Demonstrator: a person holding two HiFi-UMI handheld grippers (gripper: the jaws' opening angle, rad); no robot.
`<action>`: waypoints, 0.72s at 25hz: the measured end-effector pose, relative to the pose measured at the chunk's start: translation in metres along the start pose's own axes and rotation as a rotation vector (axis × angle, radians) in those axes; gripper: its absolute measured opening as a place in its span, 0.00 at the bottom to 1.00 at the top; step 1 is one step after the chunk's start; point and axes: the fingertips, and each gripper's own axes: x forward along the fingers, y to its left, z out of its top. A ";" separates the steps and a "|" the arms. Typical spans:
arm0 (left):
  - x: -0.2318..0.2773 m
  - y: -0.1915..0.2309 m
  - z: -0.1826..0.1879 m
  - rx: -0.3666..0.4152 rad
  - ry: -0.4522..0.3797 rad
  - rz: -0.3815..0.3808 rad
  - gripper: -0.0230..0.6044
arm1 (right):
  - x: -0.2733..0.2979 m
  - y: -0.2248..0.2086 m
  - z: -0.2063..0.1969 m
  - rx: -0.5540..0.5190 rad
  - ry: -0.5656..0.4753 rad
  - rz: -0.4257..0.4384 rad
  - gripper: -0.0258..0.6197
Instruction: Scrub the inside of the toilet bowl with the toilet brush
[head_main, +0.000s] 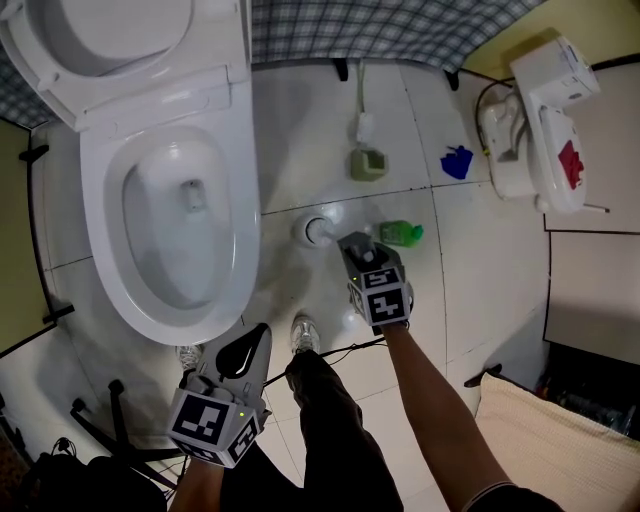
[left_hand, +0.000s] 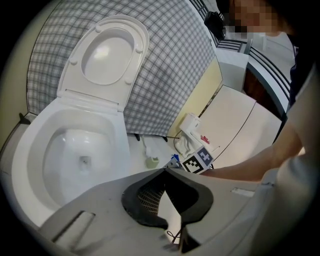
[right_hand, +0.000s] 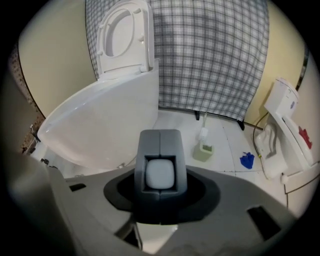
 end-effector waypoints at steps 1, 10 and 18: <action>-0.001 0.002 0.000 0.000 -0.001 0.005 0.04 | 0.006 0.002 -0.001 -0.008 0.011 0.002 0.33; -0.004 0.009 -0.003 0.009 0.003 0.009 0.04 | 0.038 0.003 0.001 -0.027 0.050 -0.037 0.35; -0.026 0.019 0.032 0.040 -0.043 0.028 0.04 | -0.015 0.004 0.032 0.022 -0.046 -0.048 0.43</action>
